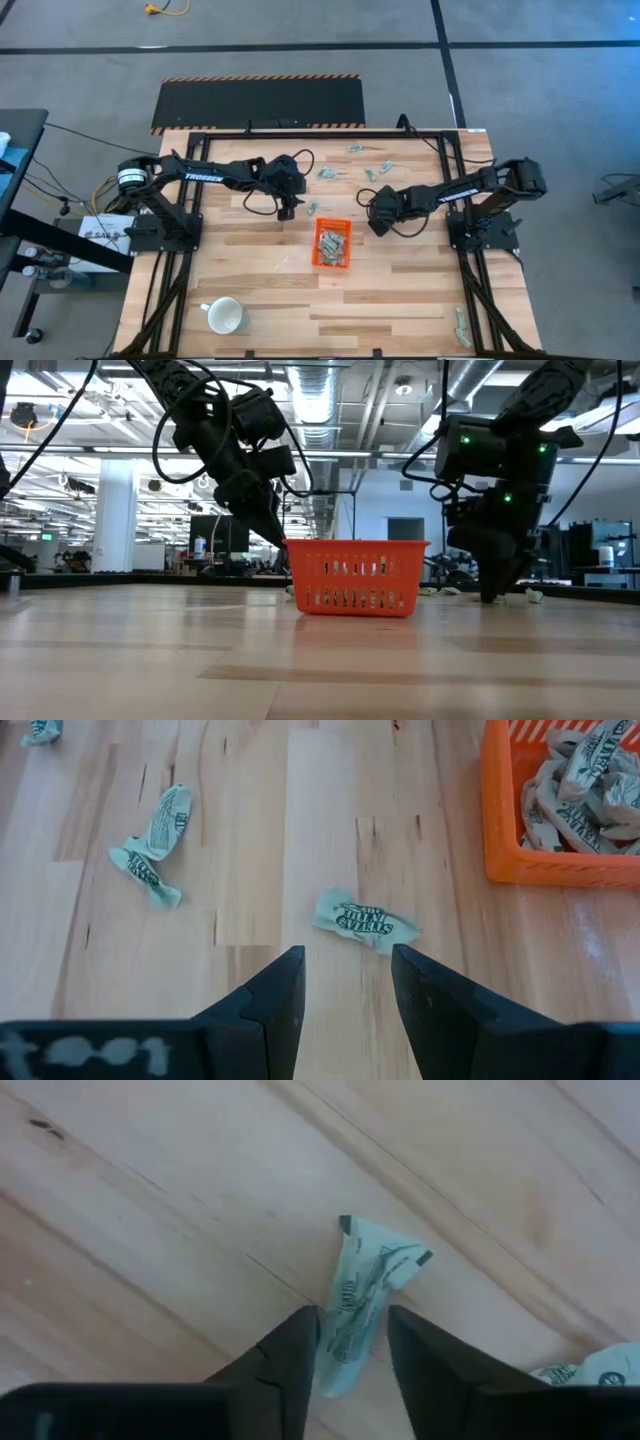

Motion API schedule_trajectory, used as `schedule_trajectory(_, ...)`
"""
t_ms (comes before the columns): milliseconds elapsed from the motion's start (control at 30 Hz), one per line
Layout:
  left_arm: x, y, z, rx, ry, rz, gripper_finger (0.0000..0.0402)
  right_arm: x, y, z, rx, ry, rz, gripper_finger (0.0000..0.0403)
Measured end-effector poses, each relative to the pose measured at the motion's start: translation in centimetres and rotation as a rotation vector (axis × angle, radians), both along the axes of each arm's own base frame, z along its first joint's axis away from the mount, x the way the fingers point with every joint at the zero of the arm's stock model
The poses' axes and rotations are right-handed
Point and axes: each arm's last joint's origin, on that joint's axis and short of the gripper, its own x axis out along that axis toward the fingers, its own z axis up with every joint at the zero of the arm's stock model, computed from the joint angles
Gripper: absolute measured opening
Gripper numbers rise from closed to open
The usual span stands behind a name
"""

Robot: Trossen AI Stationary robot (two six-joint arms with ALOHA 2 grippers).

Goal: Pick and place Stevia / Truvia into bins
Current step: Put the stevia packet into the orange bin

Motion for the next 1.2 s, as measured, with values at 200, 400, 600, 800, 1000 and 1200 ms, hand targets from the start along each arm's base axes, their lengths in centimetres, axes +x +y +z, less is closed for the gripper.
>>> schedule_trajectory(200,0.0,0.0,0.0,-0.011,-0.001,0.016,0.0141,0.0,0.0,0.4,-0.006,-0.026,0.042,0.0036)
schedule_trajectory(400,0.0,0.0,0.0,-0.025,-0.002,0.032,0.0141,0.2,0.0,0.8,-0.02,-0.056,0.066,0.0012)
schedule_trajectory(600,-0.2,0.0,-0.1,-0.048,0.017,0.056,0.0141,0.6,0.8,1.8,-0.02,-0.149,0.111,0.0003)
schedule_trajectory(800,0.0,0.2,0.0,-0.047,-0.008,0.063,0.0141,1.6,2.4,5.3,-0.066,-0.307,0.235,0.0002)
schedule_trajectory(1000,0.0,0.2,0.1,-0.061,-0.021,0.084,0.0141,2.9,4.0,7.4,-0.102,-0.494,0.421,0.0003)
schedule_trajectory(1200,0.4,0.3,-0.7,-0.08,-0.011,0.096,0.0141,4.6,4.7,6.8,-0.039,-0.578,0.564,0.0003)
